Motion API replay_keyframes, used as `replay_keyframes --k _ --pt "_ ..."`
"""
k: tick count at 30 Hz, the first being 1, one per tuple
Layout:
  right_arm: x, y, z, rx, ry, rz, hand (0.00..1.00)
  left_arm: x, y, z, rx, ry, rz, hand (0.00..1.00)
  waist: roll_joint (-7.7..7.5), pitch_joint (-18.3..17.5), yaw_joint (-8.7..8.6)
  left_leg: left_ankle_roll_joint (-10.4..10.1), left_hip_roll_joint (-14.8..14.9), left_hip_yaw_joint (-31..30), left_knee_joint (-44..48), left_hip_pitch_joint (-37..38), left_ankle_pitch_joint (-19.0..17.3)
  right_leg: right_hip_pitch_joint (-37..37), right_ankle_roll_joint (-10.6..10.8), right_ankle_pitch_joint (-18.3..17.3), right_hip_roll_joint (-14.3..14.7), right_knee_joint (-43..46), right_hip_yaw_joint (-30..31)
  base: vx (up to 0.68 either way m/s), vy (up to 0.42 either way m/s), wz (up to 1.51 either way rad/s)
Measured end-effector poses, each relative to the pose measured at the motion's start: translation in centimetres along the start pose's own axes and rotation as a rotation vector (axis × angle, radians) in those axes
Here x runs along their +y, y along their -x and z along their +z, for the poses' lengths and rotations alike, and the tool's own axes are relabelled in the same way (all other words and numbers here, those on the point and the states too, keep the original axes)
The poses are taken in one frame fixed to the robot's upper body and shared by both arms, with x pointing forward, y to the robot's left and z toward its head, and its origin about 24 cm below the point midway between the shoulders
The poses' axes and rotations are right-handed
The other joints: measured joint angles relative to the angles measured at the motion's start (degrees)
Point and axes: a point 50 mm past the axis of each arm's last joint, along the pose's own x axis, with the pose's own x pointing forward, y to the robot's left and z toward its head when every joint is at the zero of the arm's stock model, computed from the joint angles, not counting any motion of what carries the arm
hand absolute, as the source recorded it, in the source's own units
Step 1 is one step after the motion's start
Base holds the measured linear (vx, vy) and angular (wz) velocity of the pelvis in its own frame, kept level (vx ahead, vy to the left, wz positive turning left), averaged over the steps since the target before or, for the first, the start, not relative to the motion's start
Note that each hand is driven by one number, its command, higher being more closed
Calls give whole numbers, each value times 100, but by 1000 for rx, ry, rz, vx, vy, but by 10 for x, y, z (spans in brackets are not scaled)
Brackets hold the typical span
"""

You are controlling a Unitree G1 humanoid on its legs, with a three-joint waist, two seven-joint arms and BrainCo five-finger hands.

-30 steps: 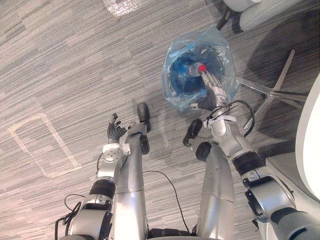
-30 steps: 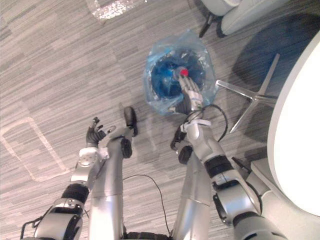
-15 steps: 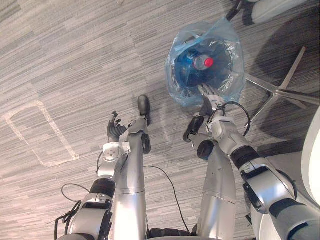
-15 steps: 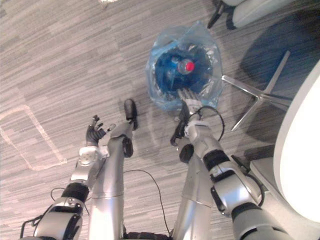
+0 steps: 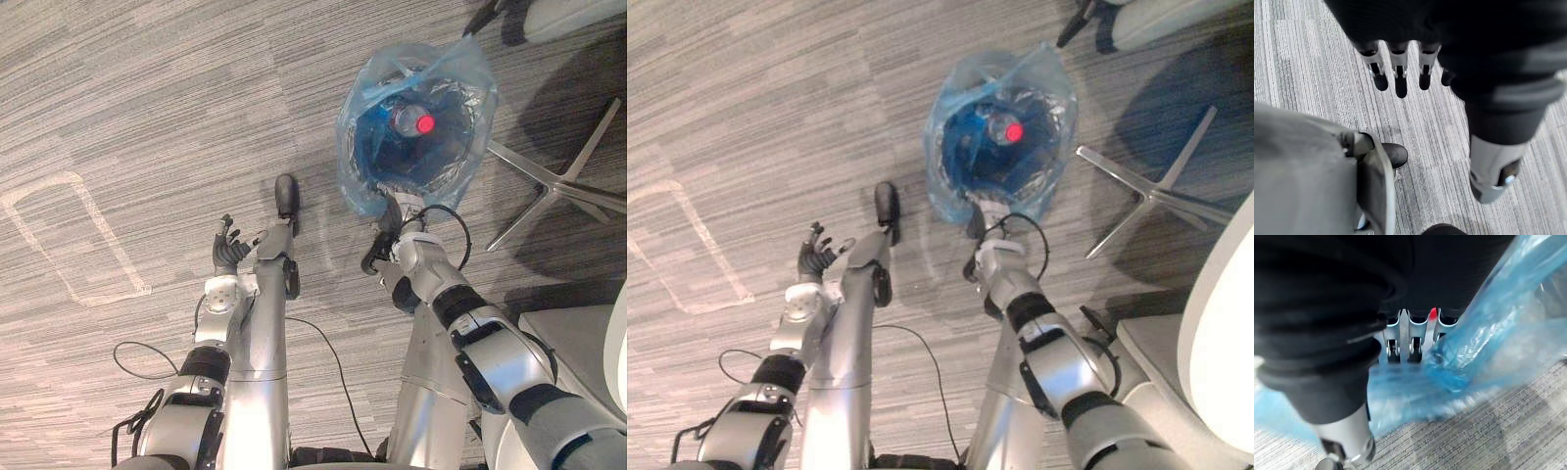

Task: Gather rubbish on tea table into small bin, then transfer packed bag to large trash can.

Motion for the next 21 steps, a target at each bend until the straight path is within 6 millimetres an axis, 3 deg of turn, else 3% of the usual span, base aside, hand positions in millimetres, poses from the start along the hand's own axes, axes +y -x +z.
replay_keyframes --k 15,21 --pt "-8 -1 11 -26 -99 -49 100 -1 0 -1 4 24 10 0 1 -1 17 28 33 17 -96 115 124 36 -25 11 32 -3 18 -58 -3 -1" --pt "-5 7 14 -47 -158 -57 100 -8 2 -4 22 23 -5 0 3 -2 23 -14 116 41 -94 448 94 387 -57 30 126 -80 27 -73 -8 -9"
